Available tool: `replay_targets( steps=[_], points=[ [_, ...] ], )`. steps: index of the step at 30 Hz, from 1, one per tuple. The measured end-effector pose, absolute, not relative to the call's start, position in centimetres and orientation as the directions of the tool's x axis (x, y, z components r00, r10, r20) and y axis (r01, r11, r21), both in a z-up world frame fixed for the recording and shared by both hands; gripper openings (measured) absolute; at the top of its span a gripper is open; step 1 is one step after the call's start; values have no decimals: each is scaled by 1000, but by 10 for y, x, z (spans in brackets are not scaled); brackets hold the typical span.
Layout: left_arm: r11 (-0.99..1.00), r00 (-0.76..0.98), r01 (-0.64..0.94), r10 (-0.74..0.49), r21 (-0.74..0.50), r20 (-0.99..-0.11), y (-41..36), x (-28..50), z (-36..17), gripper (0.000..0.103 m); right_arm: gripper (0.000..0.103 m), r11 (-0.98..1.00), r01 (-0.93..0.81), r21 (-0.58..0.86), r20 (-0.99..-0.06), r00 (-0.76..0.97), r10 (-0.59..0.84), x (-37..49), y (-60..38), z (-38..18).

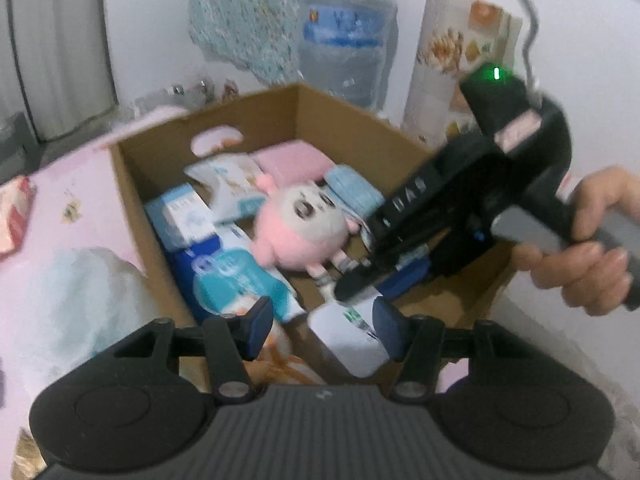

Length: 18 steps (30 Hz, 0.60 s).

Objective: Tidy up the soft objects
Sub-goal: 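Open the right gripper to drop the yogurt cup into the box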

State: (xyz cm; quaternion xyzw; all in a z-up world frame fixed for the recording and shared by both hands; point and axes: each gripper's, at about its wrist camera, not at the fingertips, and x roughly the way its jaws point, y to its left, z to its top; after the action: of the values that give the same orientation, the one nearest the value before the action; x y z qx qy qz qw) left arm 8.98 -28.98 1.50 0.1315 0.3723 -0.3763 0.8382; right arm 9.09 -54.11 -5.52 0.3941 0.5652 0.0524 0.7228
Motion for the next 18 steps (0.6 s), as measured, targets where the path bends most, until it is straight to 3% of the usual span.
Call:
replay_targets(
  steps=[8,18],
  points=[
    [766,550,640,-511,-59,-661,-234,105,42,65,39,700,352,621,-781,356,514,97,-537,-64],
    [912,671,403,-353,-79,-653,-130,116,33,66,43,742,313,593,-794,380,474,100,-525,-41]
  ],
)
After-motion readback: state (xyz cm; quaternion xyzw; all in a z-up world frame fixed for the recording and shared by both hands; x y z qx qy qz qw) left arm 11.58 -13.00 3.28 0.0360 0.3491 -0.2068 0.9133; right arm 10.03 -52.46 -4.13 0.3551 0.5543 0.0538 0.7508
